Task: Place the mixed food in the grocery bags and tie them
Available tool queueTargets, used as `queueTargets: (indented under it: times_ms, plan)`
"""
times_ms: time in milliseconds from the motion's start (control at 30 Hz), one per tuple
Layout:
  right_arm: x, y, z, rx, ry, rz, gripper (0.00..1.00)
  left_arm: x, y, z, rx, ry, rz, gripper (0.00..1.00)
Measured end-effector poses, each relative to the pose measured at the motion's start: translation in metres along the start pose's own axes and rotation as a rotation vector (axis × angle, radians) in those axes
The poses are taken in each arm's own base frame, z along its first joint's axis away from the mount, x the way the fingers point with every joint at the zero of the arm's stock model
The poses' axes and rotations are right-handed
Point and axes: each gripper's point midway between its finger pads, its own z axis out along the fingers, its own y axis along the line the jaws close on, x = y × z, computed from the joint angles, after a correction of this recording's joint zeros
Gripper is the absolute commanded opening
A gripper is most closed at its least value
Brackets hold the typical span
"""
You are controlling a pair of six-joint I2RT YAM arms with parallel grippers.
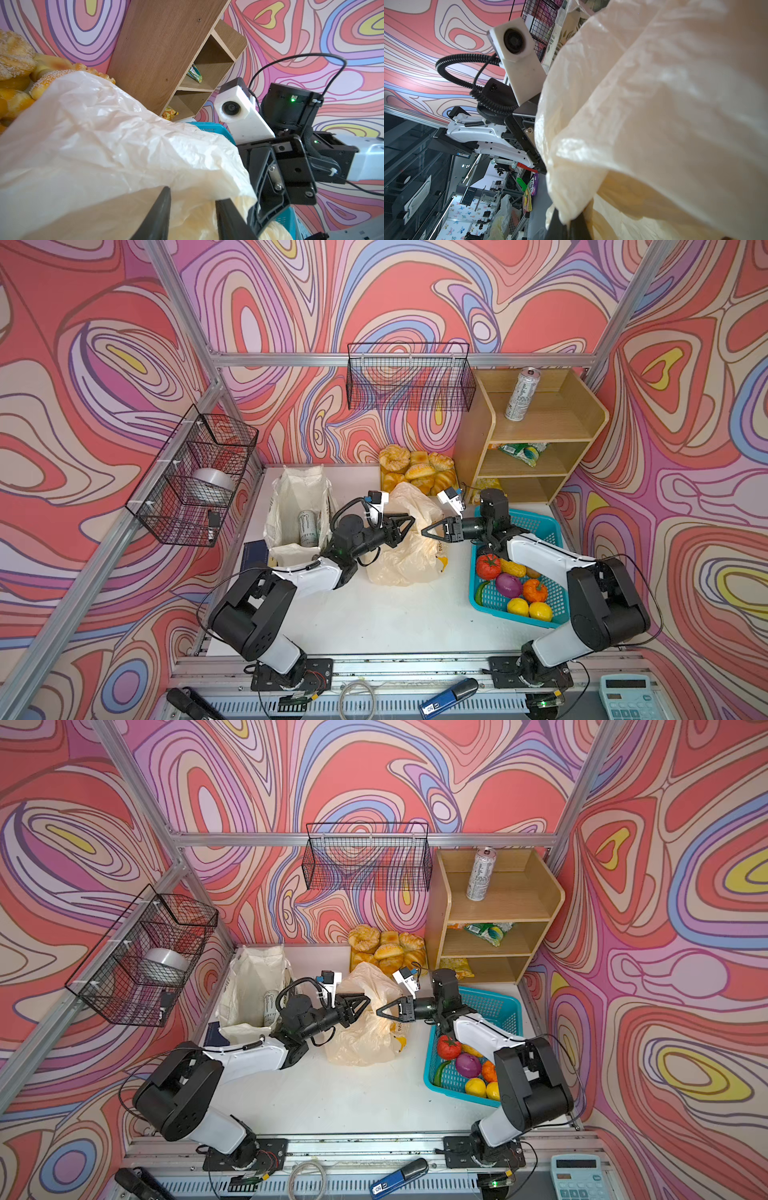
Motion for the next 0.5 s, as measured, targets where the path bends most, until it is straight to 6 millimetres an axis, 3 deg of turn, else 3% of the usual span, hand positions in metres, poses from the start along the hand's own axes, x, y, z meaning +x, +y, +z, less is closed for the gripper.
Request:
queueTargets:
  times_ms: [267, 500]
  plan:
    - [0.000, -0.004, 0.000, 0.020, -0.008, -0.001, 0.00, 0.024, 0.000, 0.003, 0.032, 0.088, 0.007, 0.39]
    - [0.000, -0.006, 0.000, 0.026, -0.008, 0.008, 0.00, 0.075, -0.019, 0.015, 0.100, 0.221, -0.009, 0.37]
